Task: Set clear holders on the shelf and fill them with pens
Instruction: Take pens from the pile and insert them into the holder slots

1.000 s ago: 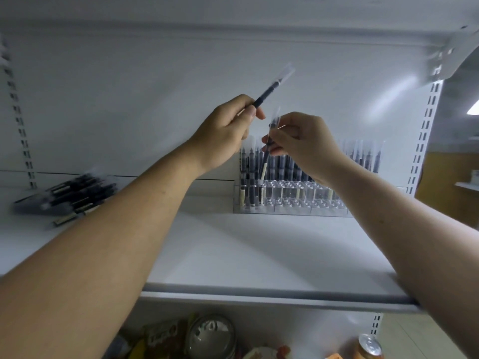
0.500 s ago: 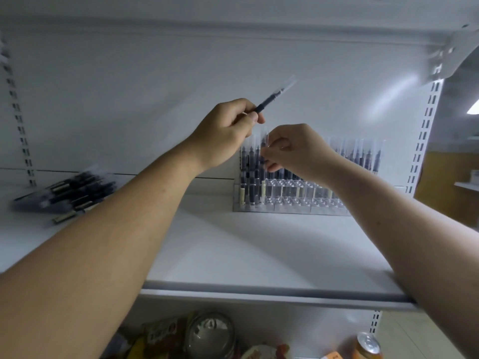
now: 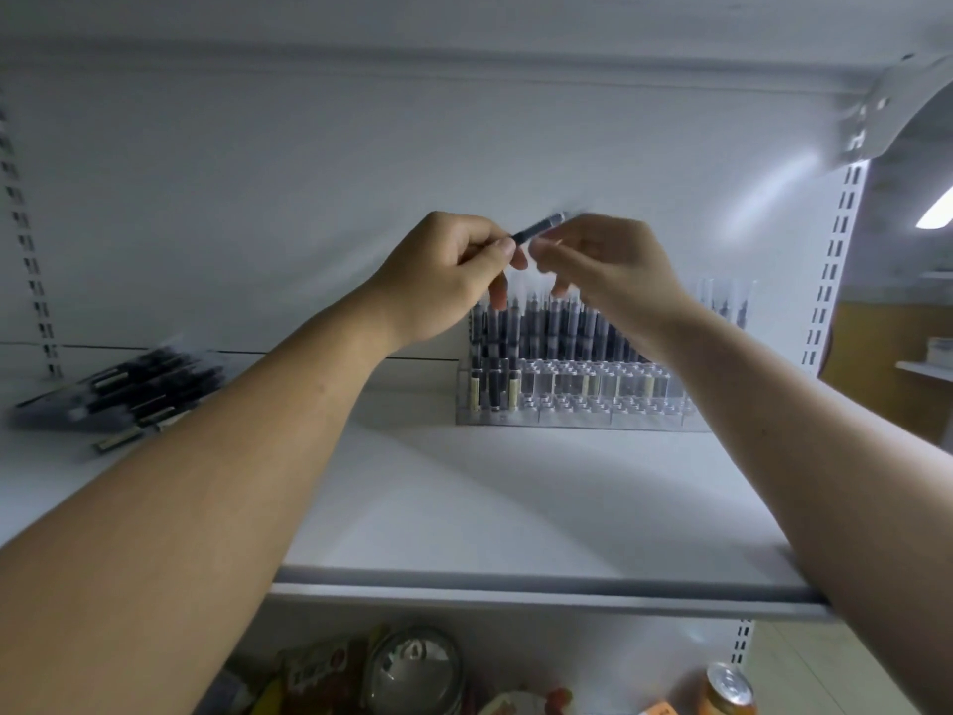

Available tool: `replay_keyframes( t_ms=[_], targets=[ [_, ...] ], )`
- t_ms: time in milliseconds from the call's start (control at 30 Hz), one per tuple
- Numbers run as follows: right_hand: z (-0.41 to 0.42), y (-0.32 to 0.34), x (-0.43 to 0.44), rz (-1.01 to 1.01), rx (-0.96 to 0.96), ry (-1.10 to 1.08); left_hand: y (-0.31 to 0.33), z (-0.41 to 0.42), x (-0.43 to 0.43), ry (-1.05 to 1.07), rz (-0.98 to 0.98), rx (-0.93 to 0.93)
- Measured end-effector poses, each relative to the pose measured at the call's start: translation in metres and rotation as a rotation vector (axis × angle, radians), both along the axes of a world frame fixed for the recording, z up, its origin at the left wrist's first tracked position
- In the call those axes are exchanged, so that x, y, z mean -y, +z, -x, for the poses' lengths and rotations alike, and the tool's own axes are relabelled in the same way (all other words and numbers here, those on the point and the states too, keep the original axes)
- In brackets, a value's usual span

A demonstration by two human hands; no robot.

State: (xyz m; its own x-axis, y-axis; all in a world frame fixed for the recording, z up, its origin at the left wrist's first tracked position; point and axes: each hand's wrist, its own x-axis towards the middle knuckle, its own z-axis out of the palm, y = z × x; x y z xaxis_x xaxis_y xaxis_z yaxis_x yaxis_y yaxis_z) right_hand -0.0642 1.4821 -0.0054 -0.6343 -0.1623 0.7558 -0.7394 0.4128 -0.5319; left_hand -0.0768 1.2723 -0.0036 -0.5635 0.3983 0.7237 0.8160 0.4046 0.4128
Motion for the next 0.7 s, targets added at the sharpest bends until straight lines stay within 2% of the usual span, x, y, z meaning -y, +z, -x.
replay_keyframes(
  t_ms=[100, 300, 433, 500, 567, 700],
  targets=[
    [0.001, 0.004, 0.000, 0.246, 0.097, 0.153, -0.001, -0.003, -0.002, 0.005, 0.020, -0.016],
    [-0.001, 0.006, 0.003, 0.368, 0.211, 0.327, -0.002, 0.000, 0.000, 0.001, 0.050, -0.116],
    [0.002, 0.010, -0.002, 0.474, 0.179, 0.256, 0.000, 0.005, 0.001, 0.038, -0.020, -0.220],
    [0.006, 0.010, -0.006, 0.395, 0.105, 0.104, 0.000, 0.006, 0.002, 0.050, -0.050, -0.250],
    [0.009, 0.007, -0.008, 0.233, 0.028, -0.043, 0.000, 0.007, 0.002, 0.064, -0.050, -0.267],
    [0.009, 0.001, -0.004, 0.021, -0.005, -0.173, 0.000, 0.010, 0.003, 0.116, -0.012, -0.285]
  ],
)
